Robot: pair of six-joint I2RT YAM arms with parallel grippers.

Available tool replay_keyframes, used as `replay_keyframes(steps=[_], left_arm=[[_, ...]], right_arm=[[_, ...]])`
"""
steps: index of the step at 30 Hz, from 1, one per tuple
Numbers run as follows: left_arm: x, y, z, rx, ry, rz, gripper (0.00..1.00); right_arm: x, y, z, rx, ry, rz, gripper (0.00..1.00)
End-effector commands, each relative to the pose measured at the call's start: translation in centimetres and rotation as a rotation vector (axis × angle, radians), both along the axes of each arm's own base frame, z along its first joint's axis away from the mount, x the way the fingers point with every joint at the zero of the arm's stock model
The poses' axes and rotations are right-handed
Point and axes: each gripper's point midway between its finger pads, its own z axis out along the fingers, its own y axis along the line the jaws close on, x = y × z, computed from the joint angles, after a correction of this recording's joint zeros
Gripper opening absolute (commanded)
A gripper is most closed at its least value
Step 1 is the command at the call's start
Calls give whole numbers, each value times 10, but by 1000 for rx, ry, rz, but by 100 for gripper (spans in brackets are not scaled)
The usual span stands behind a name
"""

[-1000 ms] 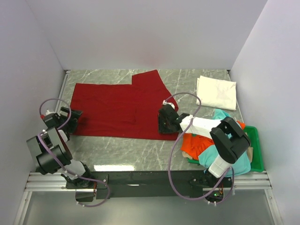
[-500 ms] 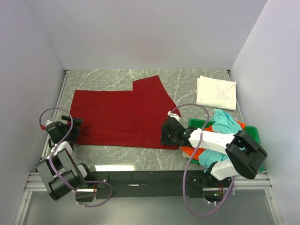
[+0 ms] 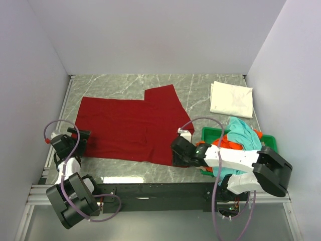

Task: Fold and stack the t-shirts
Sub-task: Fold the tshirt

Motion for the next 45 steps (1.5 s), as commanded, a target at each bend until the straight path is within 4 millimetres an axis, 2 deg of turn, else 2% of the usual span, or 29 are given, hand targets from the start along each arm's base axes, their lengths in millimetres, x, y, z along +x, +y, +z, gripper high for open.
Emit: replay_keyframes(steps=[1,3,4,5,7,9,10,11,12,13,14,15,16,17,18,19,20,21,22,23,24,25,27,29,31,33,37,39,45], left_arm=[[9,1,22,-19,-40,-11,99],[13,3,32,-9,-45,-13,100],[19,9,46,16,-73,-8,99],[22,13,53,33,-84,1,99],[32,22,77,82,-130,3,99],[41,23,86,79,-152,-17,100],[51,27,103,99,-199,-33,99],[58,27,109,102,-213,-47,99],[64,29,105,96,-199,-63,99],[74,34,119,121,-225,-69,100],[81,36,114,115,-207,-78,99],[87,37,115,135,-206,-94,99],[98,38,126,161,-217,-101,99],[105,41,118,170,-186,-100,98],[115,45,129,214,-191,-107,98],[120,50,128,239,-171,-88,98],[126,44,114,227,-116,-111,97],[130,45,113,251,-91,-120,97],[137,53,122,287,-74,-91,97],[138,46,111,280,-17,-110,98],[138,47,110,300,7,-115,98],[142,48,118,316,7,-113,98],[137,44,113,316,52,-130,98],[130,41,118,322,66,-134,98],[115,36,110,297,126,-138,99],[103,36,113,306,143,-116,99],[77,33,97,282,221,-87,99],[71,26,90,248,228,-91,99],[64,7,71,141,220,-98,99]], right_arm=[[13,-8,37,-19,-76,-51,52],[21,-16,49,-59,-100,-50,54],[29,-11,63,-41,-120,-50,54],[42,-16,69,-49,-136,-57,54],[60,-11,86,-1,-152,-49,54],[91,-22,94,-1,-176,-76,54],[105,-18,111,27,-206,-77,54],[116,-19,117,21,-229,-59,54],[132,-27,118,13,-229,-85,54],[146,-22,135,35,-261,-82,54],[157,-21,140,42,-276,-66,54],[171,-25,135,32,-263,-79,54],[186,-23,148,44,-294,-76,54],[196,-22,150,52,-302,-81,54],[207,-21,140,35,-285,-81,54],[221,-21,146,42,-305,-90,53],[227,-19,143,43,-294,-79,53],[233,-17,130,28,-260,-75,52],[242,-13,135,35,-266,-71,52],[244,-13,130,23,-245,-59,51],[245,-10,118,9,-207,-49,51],[249,-7,121,12,-205,-42,50],[245,-5,112,2,-159,-28,49],[237,2,111,42,-119,-6,49],[223,6,111,81,-82,14,49],[210,11,111,103,-56,40,49],[178,13,94,86,14,77,49],[166,12,85,59,32,93,49],[152,13,71,30,58,101,48]])
